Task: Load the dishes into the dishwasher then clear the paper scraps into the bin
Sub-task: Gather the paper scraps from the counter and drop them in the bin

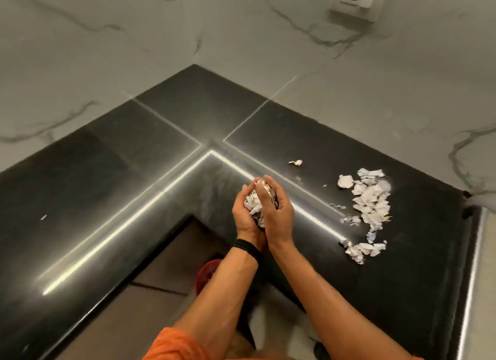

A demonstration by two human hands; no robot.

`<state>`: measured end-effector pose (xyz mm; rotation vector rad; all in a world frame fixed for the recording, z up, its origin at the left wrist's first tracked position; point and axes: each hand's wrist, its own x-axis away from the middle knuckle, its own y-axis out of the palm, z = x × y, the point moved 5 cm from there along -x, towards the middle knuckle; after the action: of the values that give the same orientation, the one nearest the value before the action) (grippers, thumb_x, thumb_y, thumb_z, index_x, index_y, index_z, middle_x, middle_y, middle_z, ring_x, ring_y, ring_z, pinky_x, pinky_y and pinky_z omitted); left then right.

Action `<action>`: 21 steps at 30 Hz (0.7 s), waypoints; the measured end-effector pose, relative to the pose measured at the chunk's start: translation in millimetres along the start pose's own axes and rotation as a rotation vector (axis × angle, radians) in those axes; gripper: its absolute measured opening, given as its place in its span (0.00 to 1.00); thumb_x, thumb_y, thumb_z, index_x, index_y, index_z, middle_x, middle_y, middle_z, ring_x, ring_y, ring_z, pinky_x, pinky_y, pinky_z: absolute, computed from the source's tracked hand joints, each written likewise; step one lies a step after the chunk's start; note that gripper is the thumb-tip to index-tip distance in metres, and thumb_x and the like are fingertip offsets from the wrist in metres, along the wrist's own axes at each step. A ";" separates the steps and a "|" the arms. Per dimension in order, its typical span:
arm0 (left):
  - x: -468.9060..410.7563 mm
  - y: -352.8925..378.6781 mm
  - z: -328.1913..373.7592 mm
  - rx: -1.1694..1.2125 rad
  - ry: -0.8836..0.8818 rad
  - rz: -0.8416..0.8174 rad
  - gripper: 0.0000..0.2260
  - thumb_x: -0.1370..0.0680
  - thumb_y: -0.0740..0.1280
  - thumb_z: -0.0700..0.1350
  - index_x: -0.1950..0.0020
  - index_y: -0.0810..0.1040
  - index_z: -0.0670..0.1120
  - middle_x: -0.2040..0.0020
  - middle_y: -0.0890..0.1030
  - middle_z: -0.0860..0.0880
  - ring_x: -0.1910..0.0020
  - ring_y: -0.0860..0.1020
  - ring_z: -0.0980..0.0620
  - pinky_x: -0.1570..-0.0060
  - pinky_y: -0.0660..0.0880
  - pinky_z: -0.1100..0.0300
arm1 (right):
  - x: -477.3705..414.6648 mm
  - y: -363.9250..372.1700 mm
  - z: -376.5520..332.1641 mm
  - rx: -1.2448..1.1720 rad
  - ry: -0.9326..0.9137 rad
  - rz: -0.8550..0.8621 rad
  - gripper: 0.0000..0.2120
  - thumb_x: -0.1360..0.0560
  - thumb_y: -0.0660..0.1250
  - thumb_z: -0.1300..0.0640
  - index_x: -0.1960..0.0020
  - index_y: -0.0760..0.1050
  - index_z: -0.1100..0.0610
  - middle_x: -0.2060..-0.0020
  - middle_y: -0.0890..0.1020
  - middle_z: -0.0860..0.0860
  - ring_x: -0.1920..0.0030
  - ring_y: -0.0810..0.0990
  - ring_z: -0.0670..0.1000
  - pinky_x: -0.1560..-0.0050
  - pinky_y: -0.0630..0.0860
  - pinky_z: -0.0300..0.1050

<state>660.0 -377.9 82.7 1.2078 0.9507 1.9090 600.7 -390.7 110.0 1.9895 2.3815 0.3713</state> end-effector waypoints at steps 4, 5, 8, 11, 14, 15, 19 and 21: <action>52.1 -70.0 31.1 0.027 0.153 0.158 0.14 0.18 0.61 0.50 0.42 0.80 0.42 0.48 0.83 0.44 0.51 0.82 0.47 0.45 0.79 0.55 | 64.3 29.6 39.8 0.052 0.073 -0.158 0.17 0.22 0.73 0.54 0.34 0.79 0.54 0.39 0.84 0.49 0.38 0.82 0.47 0.34 0.77 0.51; 61.7 -86.6 35.9 0.025 0.177 0.196 0.14 0.18 0.62 0.50 0.42 0.81 0.42 0.47 0.83 0.44 0.49 0.82 0.47 0.41 0.77 0.54 | 77.3 34.8 50.3 0.059 0.095 -0.182 0.17 0.21 0.72 0.54 0.34 0.79 0.54 0.38 0.83 0.49 0.38 0.82 0.47 0.33 0.77 0.52; 102.5 -138.6 48.3 0.007 0.224 0.324 0.14 0.19 0.63 0.50 0.43 0.81 0.42 0.47 0.82 0.44 0.49 0.81 0.46 0.38 0.74 0.53 | 126.1 48.7 83.2 0.065 0.207 -0.234 0.16 0.20 0.71 0.53 0.34 0.79 0.55 0.40 0.84 0.49 0.39 0.82 0.48 0.35 0.78 0.53; 122.9 -181.2 56.6 -0.001 0.239 0.438 0.13 0.18 0.63 0.49 0.44 0.82 0.42 0.49 0.82 0.43 0.52 0.81 0.46 0.43 0.76 0.54 | 154.7 56.3 118.7 0.091 0.290 -0.229 0.15 0.21 0.71 0.52 0.35 0.80 0.54 0.40 0.84 0.50 0.39 0.82 0.49 0.35 0.78 0.57; 110.6 -231.5 54.0 -0.018 0.190 0.526 0.11 0.17 0.62 0.46 0.46 0.82 0.43 0.53 0.83 0.45 0.55 0.82 0.48 0.50 0.79 0.57 | 158.5 59.4 171.4 0.120 0.382 -0.176 0.14 0.22 0.72 0.50 0.38 0.82 0.52 0.41 0.85 0.50 0.39 0.83 0.50 0.36 0.79 0.56; 102.6 -251.6 49.2 -0.021 0.165 0.540 0.11 0.17 0.62 0.47 0.46 0.82 0.43 0.54 0.84 0.46 0.55 0.82 0.49 0.50 0.79 0.57 | 156.9 56.7 193.5 0.130 0.415 -0.149 0.13 0.22 0.72 0.52 0.39 0.82 0.52 0.42 0.85 0.50 0.40 0.83 0.50 0.37 0.79 0.54; 23.7 -368.4 20.7 -0.090 0.059 0.614 0.14 0.18 0.61 0.52 0.48 0.81 0.44 0.54 0.83 0.45 0.53 0.80 0.48 0.46 0.76 0.54 | 128.3 50.6 317.1 0.178 0.528 0.013 0.18 0.23 0.72 0.49 0.38 0.81 0.58 0.41 0.84 0.56 0.42 0.83 0.53 0.44 0.79 0.45; -13.5 -424.1 7.8 -0.108 0.047 0.580 0.15 0.21 0.67 0.55 0.44 0.81 0.44 0.50 0.82 0.44 0.48 0.79 0.45 0.40 0.74 0.51 | 114.3 41.3 378.2 0.163 0.516 0.055 0.15 0.21 0.70 0.56 0.37 0.80 0.62 0.43 0.84 0.56 0.46 0.84 0.51 0.51 0.78 0.41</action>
<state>738.7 -173.5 -280.8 1.4891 0.5387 2.4046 680.9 -208.4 -233.8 2.2583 2.7227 0.8065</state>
